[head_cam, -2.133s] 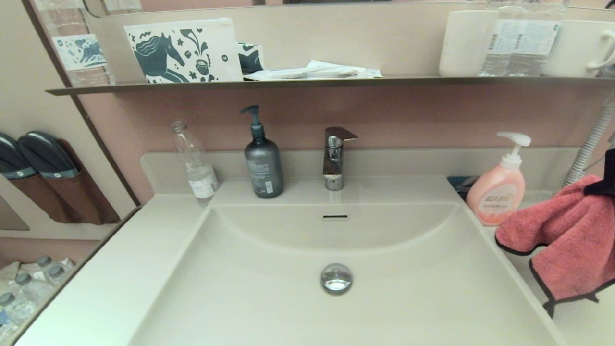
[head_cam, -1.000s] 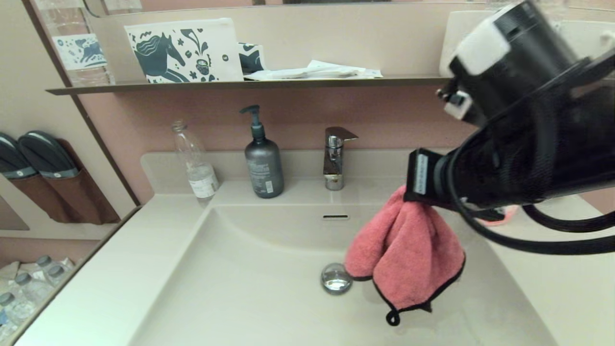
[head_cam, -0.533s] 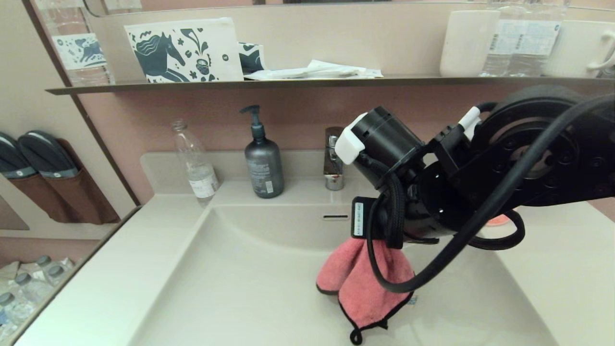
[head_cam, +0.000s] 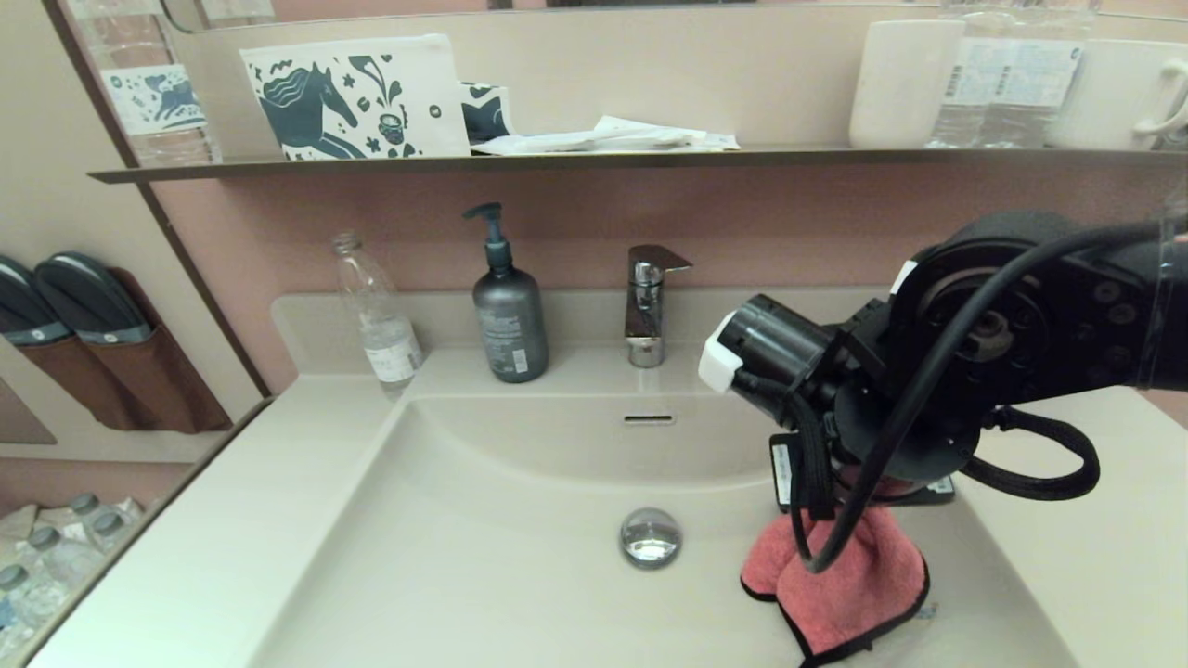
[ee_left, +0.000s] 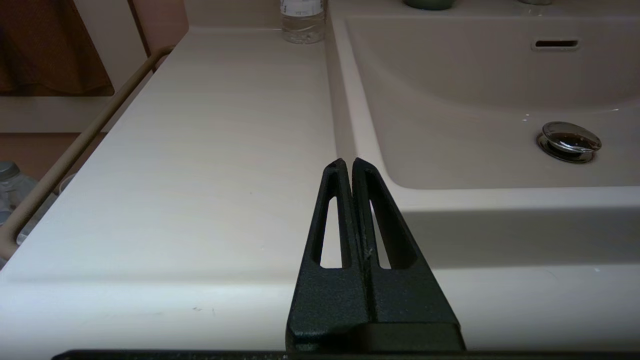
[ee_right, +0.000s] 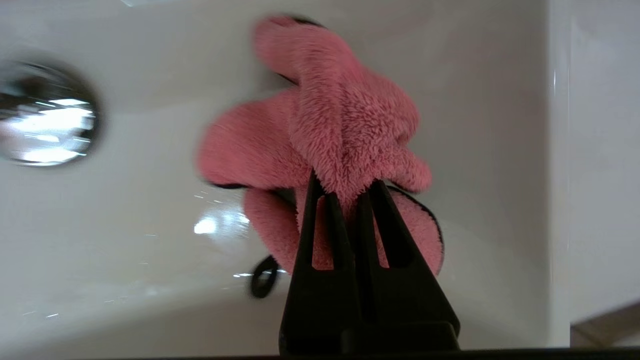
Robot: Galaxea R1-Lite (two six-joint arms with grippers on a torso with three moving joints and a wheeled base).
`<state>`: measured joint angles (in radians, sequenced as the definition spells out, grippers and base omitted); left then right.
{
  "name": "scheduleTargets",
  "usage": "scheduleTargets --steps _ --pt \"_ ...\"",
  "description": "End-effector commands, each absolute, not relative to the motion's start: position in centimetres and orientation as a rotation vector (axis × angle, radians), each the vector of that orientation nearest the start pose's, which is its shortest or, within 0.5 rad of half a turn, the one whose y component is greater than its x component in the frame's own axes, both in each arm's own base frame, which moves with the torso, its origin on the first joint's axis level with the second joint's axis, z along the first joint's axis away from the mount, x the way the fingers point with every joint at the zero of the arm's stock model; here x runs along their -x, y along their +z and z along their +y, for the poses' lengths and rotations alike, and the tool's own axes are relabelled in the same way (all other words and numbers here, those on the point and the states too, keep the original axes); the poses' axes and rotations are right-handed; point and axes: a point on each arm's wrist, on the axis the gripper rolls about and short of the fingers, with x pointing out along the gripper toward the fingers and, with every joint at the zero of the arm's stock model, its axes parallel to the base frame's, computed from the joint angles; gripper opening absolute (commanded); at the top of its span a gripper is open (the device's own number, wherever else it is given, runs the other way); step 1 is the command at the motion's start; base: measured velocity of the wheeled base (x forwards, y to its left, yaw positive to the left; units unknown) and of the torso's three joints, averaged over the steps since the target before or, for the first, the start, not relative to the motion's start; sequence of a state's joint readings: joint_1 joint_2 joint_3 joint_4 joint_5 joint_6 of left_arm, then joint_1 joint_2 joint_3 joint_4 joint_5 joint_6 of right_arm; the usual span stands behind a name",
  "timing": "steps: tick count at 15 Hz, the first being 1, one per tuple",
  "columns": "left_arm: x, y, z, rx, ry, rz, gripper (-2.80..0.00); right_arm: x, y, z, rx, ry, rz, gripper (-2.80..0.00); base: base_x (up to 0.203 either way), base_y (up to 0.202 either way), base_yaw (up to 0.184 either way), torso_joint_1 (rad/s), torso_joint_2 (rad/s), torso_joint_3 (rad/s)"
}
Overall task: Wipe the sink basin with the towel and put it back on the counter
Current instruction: Wipe the sink
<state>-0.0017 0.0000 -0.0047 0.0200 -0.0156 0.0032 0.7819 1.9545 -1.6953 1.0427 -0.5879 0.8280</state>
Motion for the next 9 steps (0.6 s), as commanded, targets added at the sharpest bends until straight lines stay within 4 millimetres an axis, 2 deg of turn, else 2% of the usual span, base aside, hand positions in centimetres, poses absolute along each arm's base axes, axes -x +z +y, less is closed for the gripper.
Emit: scheduleTargets --steps 1,7,9 --pt "2.3 7.5 0.0 -0.003 -0.017 0.017 -2.80 -23.5 18.5 21.3 0.104 -0.329 1.031 -2.80 0.000 0.000 0.000 0.000 0.00 0.000" --pt "2.3 7.5 0.0 -0.003 -0.017 0.017 -2.80 -23.0 13.4 21.1 0.007 -0.361 1.194 -2.80 0.000 0.000 0.000 0.000 0.00 0.000" --pt "2.3 7.5 0.0 -0.003 -0.017 0.017 -2.80 -23.3 12.5 21.5 -0.032 -0.335 1.199 -2.80 0.000 0.000 0.000 0.000 0.00 0.000"
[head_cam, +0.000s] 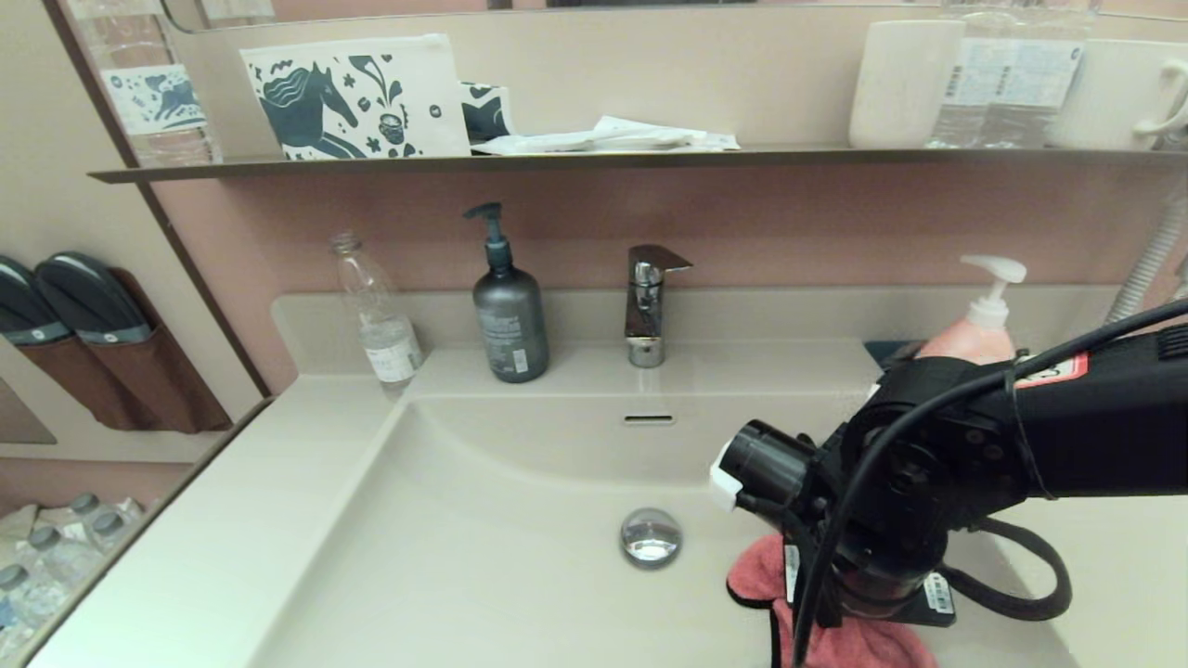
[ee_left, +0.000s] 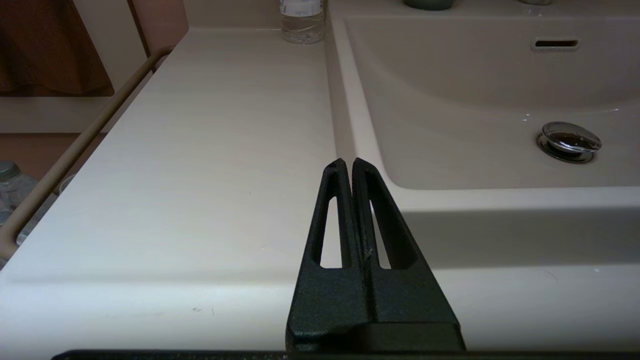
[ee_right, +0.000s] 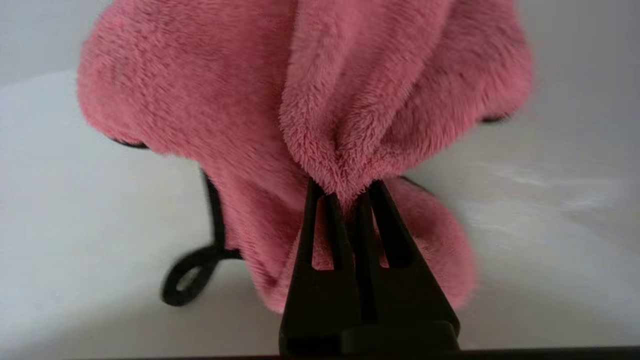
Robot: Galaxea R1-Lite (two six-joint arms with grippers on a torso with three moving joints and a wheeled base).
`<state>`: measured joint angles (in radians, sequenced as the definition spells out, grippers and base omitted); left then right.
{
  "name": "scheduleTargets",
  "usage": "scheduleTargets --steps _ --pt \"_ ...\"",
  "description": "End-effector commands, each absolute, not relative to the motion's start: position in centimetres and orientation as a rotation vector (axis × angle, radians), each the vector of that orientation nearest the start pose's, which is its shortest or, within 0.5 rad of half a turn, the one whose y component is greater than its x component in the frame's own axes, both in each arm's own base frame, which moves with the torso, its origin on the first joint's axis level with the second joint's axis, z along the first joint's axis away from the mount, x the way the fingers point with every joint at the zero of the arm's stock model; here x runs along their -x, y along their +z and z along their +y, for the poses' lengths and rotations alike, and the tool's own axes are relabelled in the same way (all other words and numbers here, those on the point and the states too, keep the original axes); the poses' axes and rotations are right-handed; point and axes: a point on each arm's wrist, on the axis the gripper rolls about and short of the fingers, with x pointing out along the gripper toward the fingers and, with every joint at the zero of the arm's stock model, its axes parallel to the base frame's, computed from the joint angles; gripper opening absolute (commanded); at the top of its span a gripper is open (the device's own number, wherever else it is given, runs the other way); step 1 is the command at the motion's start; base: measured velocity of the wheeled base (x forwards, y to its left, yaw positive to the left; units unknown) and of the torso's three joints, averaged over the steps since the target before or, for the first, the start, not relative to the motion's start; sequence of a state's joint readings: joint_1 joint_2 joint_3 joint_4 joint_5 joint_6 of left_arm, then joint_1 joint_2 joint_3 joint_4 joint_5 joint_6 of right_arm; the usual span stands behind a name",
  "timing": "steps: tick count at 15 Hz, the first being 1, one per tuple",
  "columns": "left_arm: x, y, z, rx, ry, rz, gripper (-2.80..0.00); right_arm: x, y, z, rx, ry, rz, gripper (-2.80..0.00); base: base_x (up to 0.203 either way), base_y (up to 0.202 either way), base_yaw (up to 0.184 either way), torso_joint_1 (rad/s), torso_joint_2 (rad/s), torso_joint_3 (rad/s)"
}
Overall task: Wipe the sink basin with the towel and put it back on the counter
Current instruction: Wipe the sink
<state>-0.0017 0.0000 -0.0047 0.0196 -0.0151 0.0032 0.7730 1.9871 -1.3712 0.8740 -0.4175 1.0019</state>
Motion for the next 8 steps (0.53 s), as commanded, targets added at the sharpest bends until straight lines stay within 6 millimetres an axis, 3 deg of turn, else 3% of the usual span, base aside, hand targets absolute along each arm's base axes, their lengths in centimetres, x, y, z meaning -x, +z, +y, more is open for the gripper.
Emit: scheduleTargets --steps 1,4,8 --pt "2.3 7.5 0.0 -0.003 -0.017 0.017 -2.80 -23.5 12.3 21.7 -0.048 -0.321 1.210 -2.80 0.000 0.000 0.000 0.000 0.00 0.000" --pt "2.3 7.5 0.0 -0.003 -0.017 0.017 -2.80 -23.6 11.8 23.2 -0.147 -0.201 1.269 -2.80 0.000 0.000 0.000 0.000 0.00 0.000" --pt "2.3 7.5 0.0 -0.003 -0.017 0.017 -2.80 -23.5 10.1 25.0 -0.132 -0.158 1.319 -2.80 0.000 0.000 0.000 0.000 0.00 0.000"
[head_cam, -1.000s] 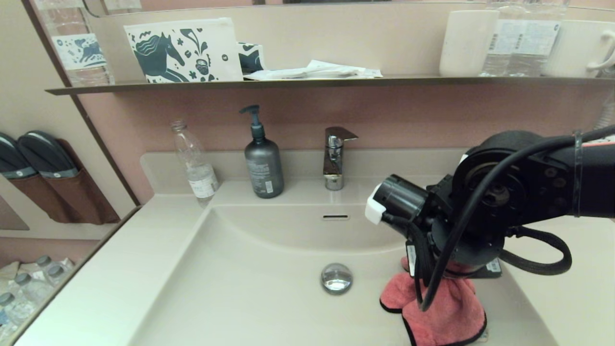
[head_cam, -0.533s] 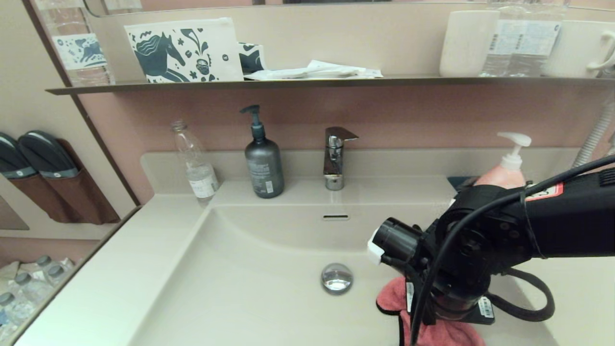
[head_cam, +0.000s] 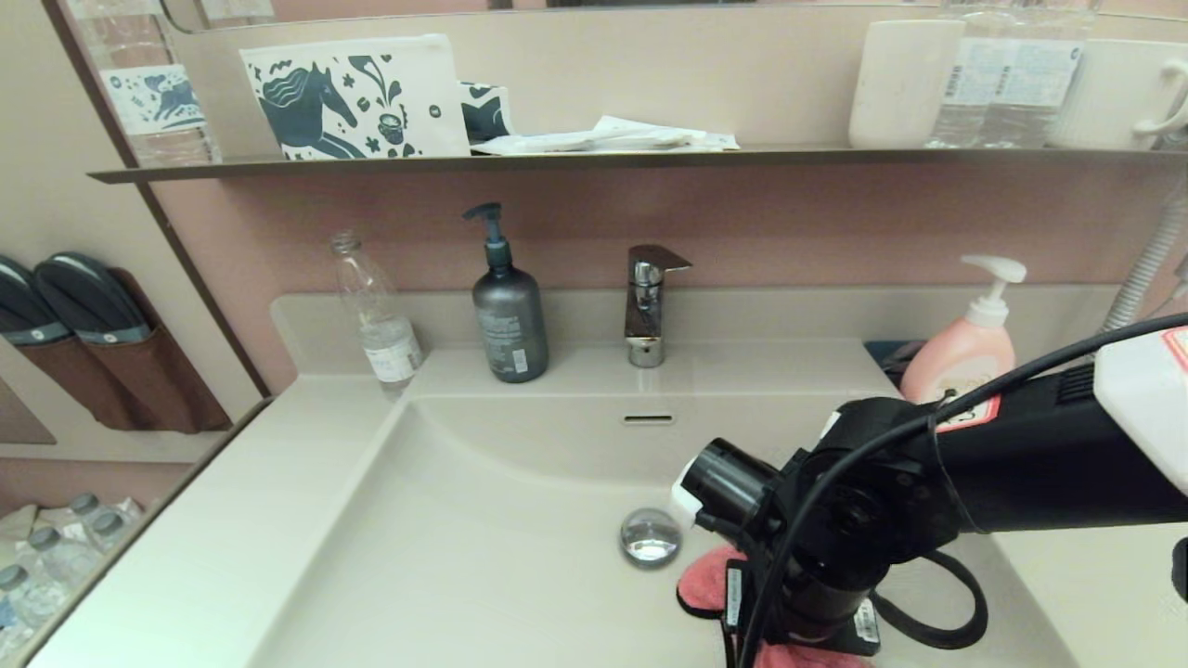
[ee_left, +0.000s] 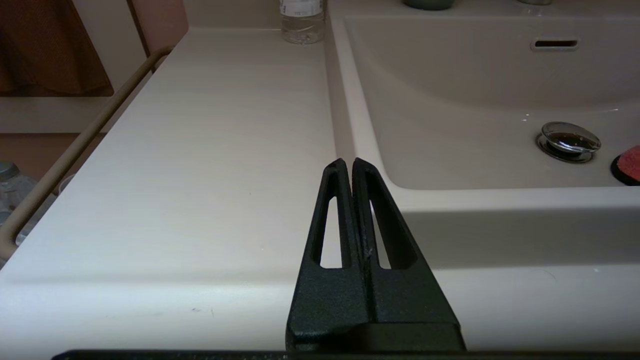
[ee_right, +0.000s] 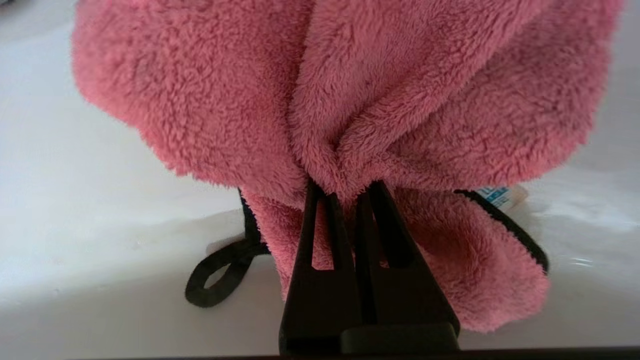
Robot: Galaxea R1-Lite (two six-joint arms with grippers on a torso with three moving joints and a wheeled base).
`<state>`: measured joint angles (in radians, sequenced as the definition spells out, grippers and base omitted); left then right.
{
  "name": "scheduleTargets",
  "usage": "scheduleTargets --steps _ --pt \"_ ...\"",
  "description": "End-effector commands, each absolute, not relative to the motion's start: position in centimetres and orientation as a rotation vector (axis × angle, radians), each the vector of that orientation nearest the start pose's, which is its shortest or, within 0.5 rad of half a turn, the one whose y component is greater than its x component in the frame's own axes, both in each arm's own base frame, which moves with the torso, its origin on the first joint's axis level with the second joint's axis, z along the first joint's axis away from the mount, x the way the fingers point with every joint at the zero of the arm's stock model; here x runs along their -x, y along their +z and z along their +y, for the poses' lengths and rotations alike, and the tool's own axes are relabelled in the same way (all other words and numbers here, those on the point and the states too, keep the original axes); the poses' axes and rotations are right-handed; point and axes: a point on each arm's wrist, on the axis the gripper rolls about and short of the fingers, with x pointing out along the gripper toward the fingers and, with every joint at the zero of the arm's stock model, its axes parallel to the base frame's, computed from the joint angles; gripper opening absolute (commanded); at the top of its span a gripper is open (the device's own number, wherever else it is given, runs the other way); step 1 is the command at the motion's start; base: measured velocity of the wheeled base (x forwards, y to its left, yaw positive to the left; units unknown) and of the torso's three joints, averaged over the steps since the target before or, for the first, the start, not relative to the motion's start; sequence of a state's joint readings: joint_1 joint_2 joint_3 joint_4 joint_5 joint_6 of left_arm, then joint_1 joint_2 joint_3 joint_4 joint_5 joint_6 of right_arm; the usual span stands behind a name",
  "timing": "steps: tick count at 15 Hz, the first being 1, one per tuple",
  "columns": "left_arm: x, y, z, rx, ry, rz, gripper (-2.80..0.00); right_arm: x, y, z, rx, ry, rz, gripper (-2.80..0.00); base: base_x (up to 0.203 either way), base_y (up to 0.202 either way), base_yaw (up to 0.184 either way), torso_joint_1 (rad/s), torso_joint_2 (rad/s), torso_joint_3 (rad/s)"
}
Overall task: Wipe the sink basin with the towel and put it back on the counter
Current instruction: Wipe the sink
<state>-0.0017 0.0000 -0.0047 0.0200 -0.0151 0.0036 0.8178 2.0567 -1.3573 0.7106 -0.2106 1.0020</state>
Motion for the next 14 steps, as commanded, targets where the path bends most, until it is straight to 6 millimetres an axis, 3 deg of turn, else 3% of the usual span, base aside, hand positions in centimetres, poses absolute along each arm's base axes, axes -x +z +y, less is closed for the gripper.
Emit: scheduleTargets --steps 1,6,14 --pt "2.3 7.5 0.0 -0.003 -0.017 0.017 -2.80 -23.6 10.2 25.6 -0.142 -0.138 1.317 -2.80 0.000 0.000 0.000 0.000 0.00 0.000" --pt "2.3 7.5 0.0 -0.003 -0.017 0.017 -2.80 -23.9 10.4 28.8 -0.183 -0.029 1.301 -2.80 0.000 0.000 0.000 0.000 0.00 0.000" --pt "2.3 7.5 0.0 -0.003 -0.017 0.017 -2.80 -24.0 9.1 34.6 -0.173 0.092 1.276 -2.80 0.000 0.000 0.000 0.000 0.00 0.000"
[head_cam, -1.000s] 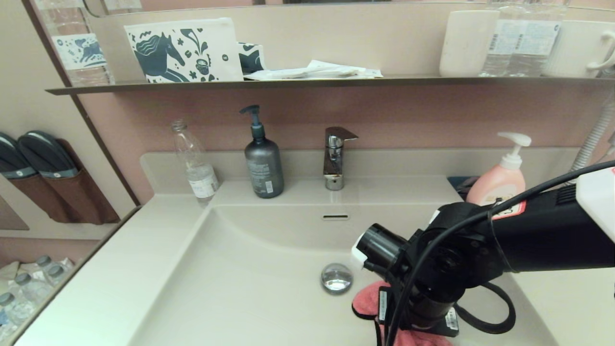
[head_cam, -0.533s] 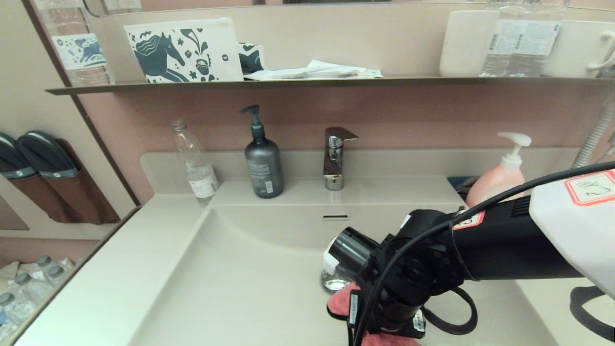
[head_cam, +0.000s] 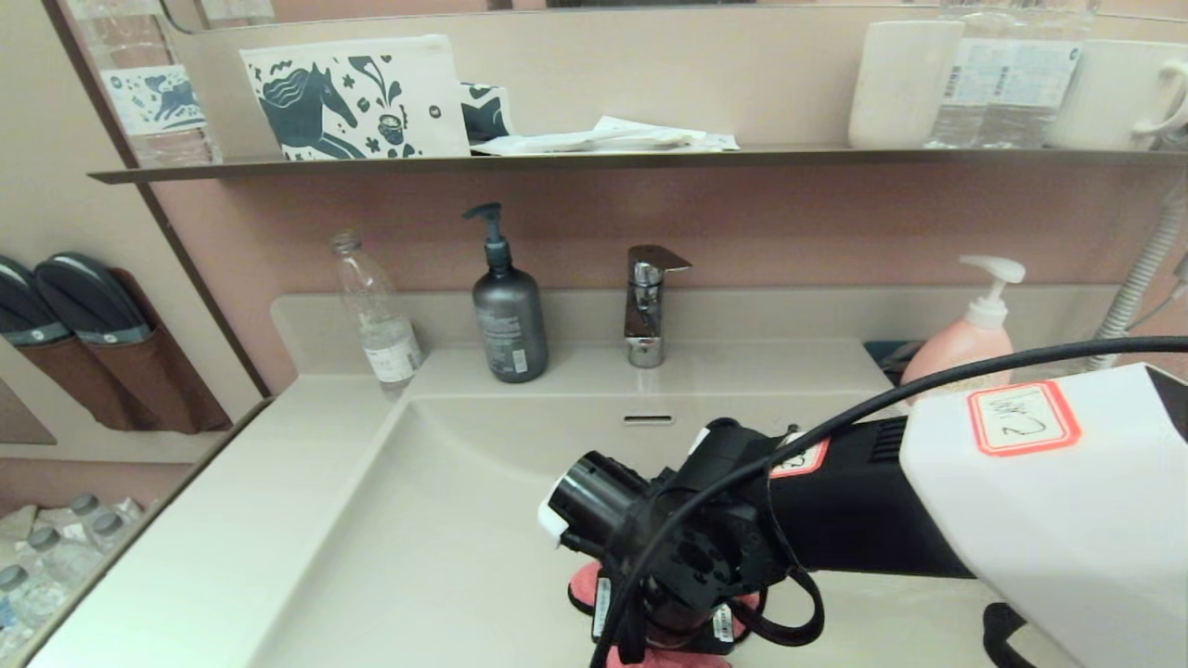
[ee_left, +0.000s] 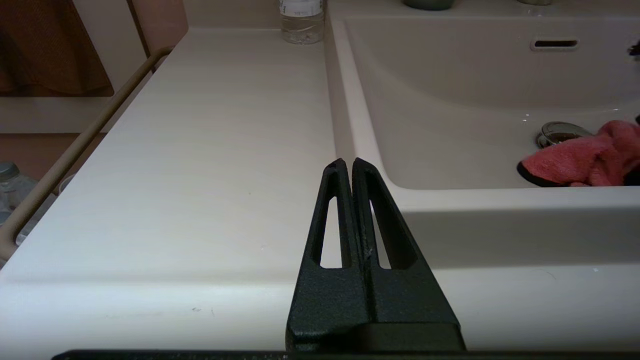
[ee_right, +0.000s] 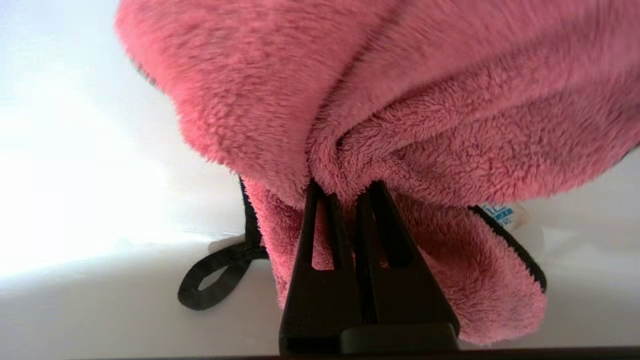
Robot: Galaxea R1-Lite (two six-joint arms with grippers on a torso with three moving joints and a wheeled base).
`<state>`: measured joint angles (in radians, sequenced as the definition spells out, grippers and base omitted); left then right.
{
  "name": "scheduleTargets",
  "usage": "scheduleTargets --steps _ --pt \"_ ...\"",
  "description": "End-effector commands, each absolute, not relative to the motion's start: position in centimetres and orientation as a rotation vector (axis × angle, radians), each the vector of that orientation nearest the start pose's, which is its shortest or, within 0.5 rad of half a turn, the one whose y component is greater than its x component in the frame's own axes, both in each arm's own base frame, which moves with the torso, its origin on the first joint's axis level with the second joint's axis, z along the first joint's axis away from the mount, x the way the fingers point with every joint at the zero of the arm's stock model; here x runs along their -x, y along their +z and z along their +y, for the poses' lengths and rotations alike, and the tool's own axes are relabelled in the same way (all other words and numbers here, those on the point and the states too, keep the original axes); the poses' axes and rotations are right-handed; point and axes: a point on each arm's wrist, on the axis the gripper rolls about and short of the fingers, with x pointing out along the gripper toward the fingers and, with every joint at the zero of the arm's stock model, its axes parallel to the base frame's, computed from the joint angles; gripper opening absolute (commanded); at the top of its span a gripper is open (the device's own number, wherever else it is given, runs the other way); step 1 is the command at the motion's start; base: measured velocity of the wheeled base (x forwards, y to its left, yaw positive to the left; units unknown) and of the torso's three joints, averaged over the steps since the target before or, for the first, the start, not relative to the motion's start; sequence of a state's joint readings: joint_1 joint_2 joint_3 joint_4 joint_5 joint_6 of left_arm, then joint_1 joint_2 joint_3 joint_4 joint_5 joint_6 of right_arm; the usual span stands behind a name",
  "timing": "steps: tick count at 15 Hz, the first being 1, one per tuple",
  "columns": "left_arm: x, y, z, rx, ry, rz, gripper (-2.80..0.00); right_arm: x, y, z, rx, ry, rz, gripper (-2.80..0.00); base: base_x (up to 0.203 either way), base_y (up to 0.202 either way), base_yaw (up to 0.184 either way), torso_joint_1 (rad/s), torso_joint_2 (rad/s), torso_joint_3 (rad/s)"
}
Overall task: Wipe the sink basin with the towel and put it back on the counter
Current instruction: Wipe the sink
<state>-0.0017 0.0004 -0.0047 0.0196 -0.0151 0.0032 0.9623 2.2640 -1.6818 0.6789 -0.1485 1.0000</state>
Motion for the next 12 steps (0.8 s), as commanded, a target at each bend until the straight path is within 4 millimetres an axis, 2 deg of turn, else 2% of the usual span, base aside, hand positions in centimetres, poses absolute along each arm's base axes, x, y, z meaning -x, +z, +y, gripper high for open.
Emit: scheduleTargets --steps 1,6,12 --pt "2.3 7.5 0.0 -0.003 -0.017 0.017 -2.80 -24.2 9.2 35.1 -0.187 0.110 1.269 -2.80 0.000 0.000 0.000 0.000 0.00 0.000" --pt "2.3 7.5 0.0 -0.003 -0.017 0.017 -2.80 -25.6 9.5 38.3 -0.232 0.240 1.228 -2.80 0.000 0.000 0.000 0.000 0.00 0.000" --pt "2.3 7.5 0.0 -0.003 -0.017 0.017 -2.80 -26.9 8.8 39.6 -0.228 0.338 1.103 -2.80 0.000 0.000 0.000 0.000 0.00 0.000"
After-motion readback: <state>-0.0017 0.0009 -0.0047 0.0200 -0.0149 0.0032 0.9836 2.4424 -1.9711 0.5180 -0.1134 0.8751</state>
